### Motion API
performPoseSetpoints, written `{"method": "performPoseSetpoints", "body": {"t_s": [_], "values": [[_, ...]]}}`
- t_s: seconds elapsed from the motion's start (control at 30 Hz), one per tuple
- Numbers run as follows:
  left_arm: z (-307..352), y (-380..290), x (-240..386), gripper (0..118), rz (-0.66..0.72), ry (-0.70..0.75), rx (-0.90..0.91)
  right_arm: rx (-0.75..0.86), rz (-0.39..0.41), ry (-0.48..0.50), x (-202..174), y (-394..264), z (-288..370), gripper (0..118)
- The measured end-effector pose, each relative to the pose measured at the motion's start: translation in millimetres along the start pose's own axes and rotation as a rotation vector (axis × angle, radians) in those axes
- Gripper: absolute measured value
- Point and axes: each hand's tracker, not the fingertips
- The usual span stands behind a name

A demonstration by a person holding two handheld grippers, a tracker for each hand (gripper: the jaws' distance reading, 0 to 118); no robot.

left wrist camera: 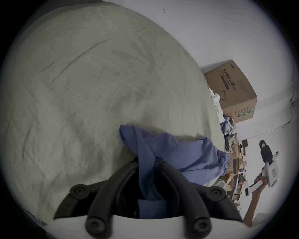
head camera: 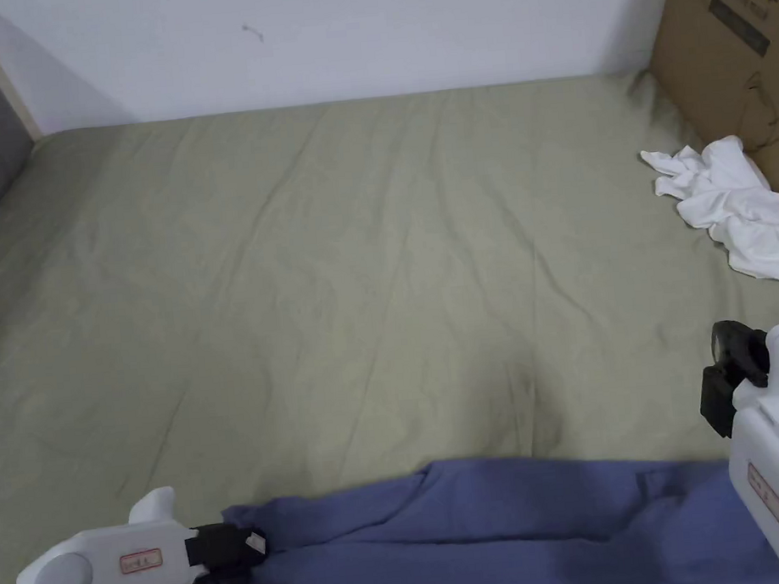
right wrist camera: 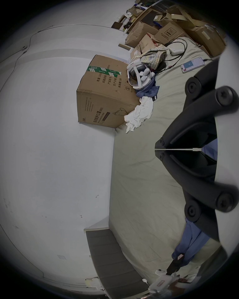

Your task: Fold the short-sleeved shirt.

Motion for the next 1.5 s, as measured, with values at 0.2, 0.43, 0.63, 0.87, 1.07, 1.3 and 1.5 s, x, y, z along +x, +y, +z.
{"method": "performPoseSetpoints", "body": {"t_s": [0.2, 0.43, 0.63, 0.87, 1.07, 1.3, 1.5], "values": [[22.2, -2.8, 31.3, 16, -0.144, 0.109, 0.073, 0.013, -0.011, -0.009, 8.6, 3.4, 4.7, 3], [67.3, 13.1, 31.0, 15, -0.152, 0.124, 0.127, 0.034, -0.035, -0.01, 14.4, 7.2, 7.1, 3], [103.6, 9.5, 26.3, 15, -0.136, 0.228, 0.149, 0.047, -0.048, 0.002, 18.6, 8.2, 10.9, 3], [103.7, 4.6, 80.3, 15, -0.245, 0.286, 0.133, 0.051, -0.063, 0.011, 28.0, 3.4, 17.9, 3], [66.2, 0.1, 155.4, 15, -0.318, 0.236, 0.067, 0.064, -0.075, 0.014, 38.9, 2.7, 27.6, 3], [-11.2, -16.6, 212.9, 15, -0.401, 0.196, -0.048, 0.078, -0.081, 0.0, 54.9, 3.1, 36.6, 3], [-80.0, -43.0, 242.5, 15, -0.396, 0.186, -0.149, 0.074, -0.079, -0.013, 64.8, -0.7, 41.1, 3]]}}
